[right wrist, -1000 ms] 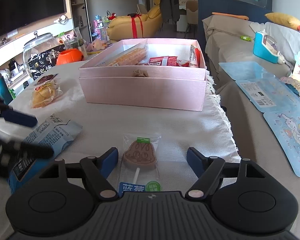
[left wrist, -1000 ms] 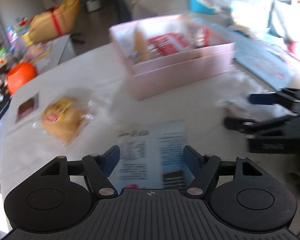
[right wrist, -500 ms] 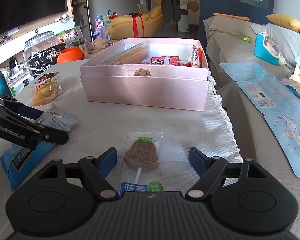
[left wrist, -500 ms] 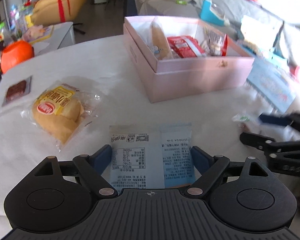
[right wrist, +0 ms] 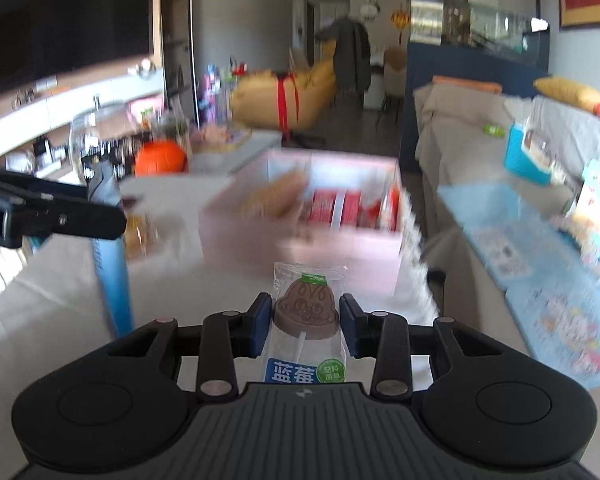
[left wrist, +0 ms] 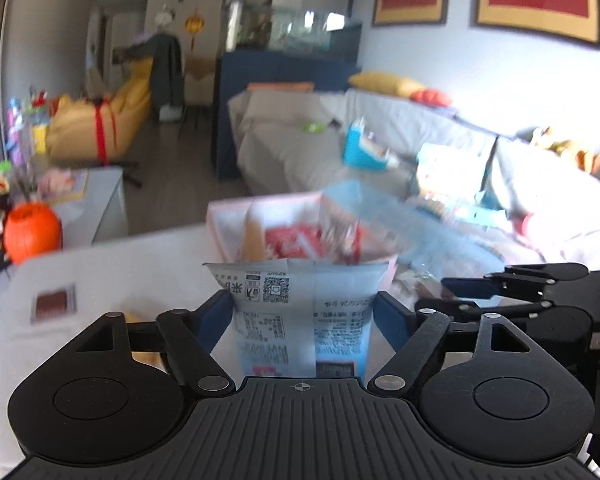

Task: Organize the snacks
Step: 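Lift the lollipop with the right tool while the left tool lifts the blue-and-white packet, then open the left tool over the pink box while the right tool carries the lollipop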

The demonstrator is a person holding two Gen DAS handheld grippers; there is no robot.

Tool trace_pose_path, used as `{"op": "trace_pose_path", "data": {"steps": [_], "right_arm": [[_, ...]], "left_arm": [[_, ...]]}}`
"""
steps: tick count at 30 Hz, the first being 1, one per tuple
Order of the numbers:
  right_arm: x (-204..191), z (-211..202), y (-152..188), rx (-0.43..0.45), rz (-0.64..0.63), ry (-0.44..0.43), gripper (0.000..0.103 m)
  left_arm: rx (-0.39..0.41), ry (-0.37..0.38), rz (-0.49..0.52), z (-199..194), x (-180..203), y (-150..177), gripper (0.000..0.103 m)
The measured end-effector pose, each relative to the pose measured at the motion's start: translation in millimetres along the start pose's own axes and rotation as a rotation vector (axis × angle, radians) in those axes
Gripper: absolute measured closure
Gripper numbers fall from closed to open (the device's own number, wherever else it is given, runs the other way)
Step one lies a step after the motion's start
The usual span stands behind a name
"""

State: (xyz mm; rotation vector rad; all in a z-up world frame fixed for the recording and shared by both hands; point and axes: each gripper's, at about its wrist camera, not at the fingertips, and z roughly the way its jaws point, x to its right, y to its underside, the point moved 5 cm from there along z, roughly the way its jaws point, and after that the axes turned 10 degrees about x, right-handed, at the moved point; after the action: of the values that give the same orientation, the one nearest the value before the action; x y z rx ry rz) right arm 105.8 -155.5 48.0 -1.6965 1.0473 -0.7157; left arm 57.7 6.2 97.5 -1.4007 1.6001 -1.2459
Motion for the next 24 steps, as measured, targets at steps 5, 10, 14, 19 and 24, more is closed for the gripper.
{"op": "trace_pose_path", "data": {"steps": [5,10,14,19,24], "right_arm": [[1.1,-15.0,-32.5,0.091,-0.027,0.001,0.067],[3.5,-15.8,-35.7,0.088,-0.018,-0.001,0.066],[7.4,-8.7,-38.0,0.072,-0.008,0.014,0.066],[15.0,-9.7,-51.6,0.101,-0.001,0.03,0.066],[20.8,-11.4,-57.5,0.108,-0.003,0.039,0.066]], "left_arm": [[0.033,-0.008,0.009,-0.8,2.8,-14.5,0.022],[0.055,0.002,0.005,-5.9,5.2,-19.3,0.023],[0.061,0.004,0.03,2.4,2.5,-31.5,0.028],[0.106,-0.002,0.046,15.5,-1.5,-55.8,0.029],[0.119,0.007,0.043,33.7,-9.5,-75.5,0.037]]}}
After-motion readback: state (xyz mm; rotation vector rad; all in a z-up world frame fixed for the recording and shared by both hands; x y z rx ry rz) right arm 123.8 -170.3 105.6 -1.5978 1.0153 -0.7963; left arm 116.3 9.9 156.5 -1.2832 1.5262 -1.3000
